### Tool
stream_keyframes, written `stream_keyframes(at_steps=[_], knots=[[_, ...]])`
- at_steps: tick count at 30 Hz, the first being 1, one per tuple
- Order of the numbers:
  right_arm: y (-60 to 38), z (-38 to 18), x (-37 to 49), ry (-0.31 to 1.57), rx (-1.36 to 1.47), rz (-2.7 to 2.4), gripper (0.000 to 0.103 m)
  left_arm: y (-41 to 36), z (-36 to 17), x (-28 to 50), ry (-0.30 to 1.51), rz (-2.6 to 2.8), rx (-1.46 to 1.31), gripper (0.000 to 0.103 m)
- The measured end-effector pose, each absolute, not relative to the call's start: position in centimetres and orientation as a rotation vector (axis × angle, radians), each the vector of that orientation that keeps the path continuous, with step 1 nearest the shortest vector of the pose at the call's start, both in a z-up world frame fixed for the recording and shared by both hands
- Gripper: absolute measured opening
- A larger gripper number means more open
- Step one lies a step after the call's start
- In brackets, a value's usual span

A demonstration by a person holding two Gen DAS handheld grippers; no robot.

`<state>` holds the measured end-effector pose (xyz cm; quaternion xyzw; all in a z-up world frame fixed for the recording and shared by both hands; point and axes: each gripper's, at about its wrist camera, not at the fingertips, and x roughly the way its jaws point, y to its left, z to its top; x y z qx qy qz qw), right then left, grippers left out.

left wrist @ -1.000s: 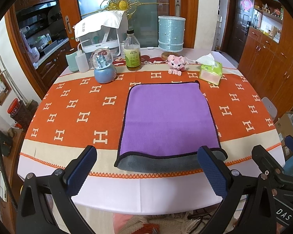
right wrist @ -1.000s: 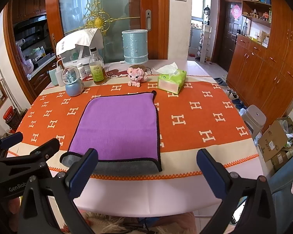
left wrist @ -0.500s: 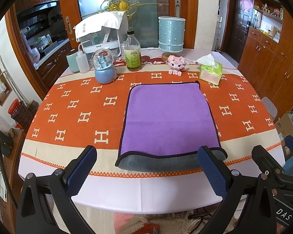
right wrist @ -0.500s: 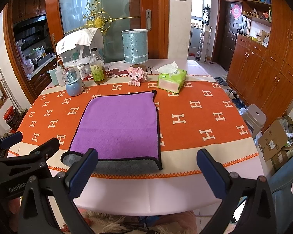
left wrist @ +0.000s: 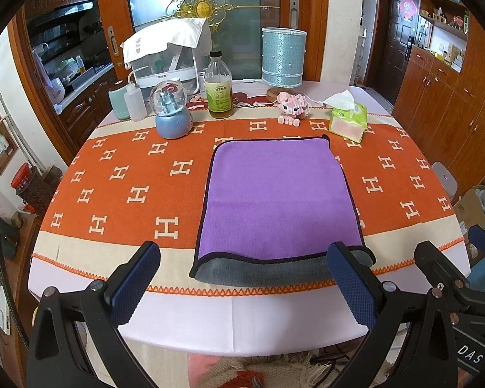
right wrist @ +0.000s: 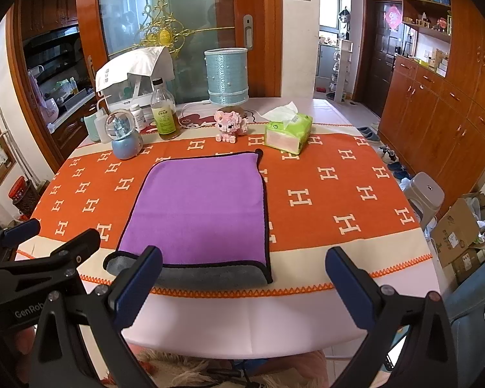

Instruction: Fold towel

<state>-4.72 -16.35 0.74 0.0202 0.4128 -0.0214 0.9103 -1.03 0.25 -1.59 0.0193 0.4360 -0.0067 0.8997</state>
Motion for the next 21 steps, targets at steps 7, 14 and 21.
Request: stream_keyframes(at_steps=[7,14,21], knots=[[-16.1,1.0,-4.4,0.843,0.036,-0.033,0.102,0.3,-1.3,-0.8,0.899,-0.021,0.033,0.102],[-16.1,1.2,-4.0,0.830,0.032,-0.018,0.102,0.5,-1.0,0.0,0.882,-0.033,0.035,0.102],[-15.7,2.1,-3.7,0.792,-0.008,-0.020,0.102,0.8,-0.1,0.7,0.852,-0.050,0.032,0.102]])
